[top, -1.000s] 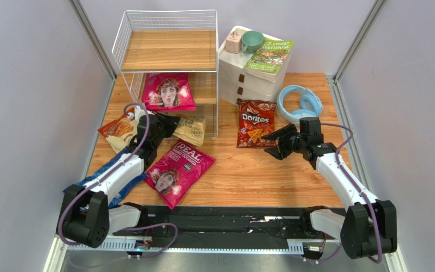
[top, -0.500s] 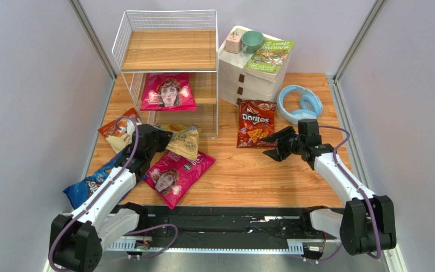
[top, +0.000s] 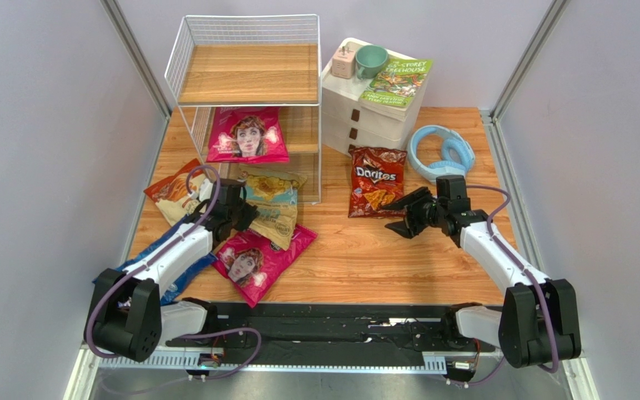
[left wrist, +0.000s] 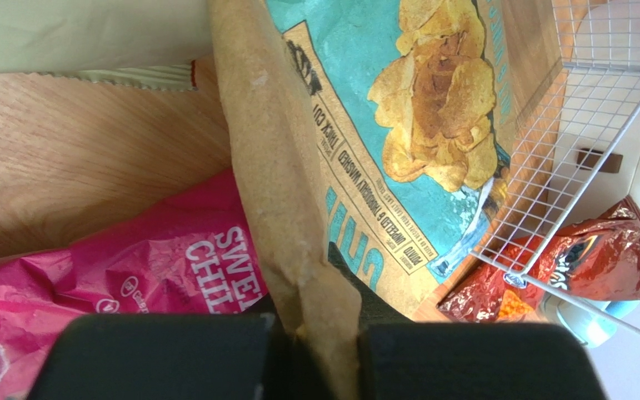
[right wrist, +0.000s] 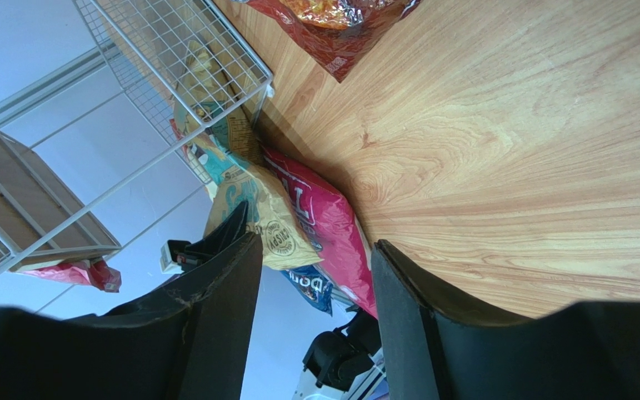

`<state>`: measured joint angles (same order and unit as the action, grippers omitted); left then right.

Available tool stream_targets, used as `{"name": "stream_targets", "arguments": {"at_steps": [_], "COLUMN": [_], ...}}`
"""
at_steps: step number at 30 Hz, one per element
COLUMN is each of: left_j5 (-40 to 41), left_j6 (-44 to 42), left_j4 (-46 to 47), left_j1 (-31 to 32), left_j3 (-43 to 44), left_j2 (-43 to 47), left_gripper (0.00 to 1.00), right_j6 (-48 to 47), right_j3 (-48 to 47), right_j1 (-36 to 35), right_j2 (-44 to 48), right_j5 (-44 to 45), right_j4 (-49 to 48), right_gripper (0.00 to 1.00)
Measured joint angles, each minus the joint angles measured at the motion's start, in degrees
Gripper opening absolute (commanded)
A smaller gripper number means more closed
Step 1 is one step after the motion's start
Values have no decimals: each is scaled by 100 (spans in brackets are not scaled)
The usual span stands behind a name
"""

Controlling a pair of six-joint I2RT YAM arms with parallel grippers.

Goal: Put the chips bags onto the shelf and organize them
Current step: Place the potato chip on the shelf.

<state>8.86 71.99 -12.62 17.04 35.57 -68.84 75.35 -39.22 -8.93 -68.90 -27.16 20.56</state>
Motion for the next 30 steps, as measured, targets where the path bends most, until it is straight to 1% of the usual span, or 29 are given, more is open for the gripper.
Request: {"name": "stream_targets", "arguments": {"at_steps": [1, 4, 6, 7, 13, 23, 26, 27, 29, 30], "left_j5": [0, 13, 24, 26, 199, 680, 743, 748, 745, 737], "left_j6": [2, 39, 107, 140, 376, 680, 697, 691, 629, 592], "left_j4": [-92, -280, -334, -367, -664, -920, -905, -885, -837, -826], "left_j1": [2, 0, 0, 0, 2, -44, -68, -76, -109, -129], "left_j3": [83, 269, 365, 415, 868, 1327, 1379, 1379, 1379, 1379], "left_j2": [-44, -192, -334, -411, -949, -1464, -1593, -1631, -1692, -1711], "left_gripper": [10, 10, 1, 0, 0, 0, 4, 10, 16, 25], "right_j6": [0, -7, -26, -37, -146, -195, -212, -214, -216, -219], "right_j3": [0, 0, -15, -31, -188, -262, -282, -286, -289, -289], "right_j1": [0, 2, 0, 0, 0, 0, 2, 2, 0, 2], "right_j2": [-4, -39, -46, -59, -149, -286, -323, -326, -337, -345], "right_j5": [0, -4, -13, -24, -52, -105, -129, -142, -155, -160], "right_j4": [0, 2, 4, 7, 13, 17, 22, 20, 20, 20], "right_gripper": [56, 56, 56, 56, 56, 55, 55, 55, 55, 55]}}
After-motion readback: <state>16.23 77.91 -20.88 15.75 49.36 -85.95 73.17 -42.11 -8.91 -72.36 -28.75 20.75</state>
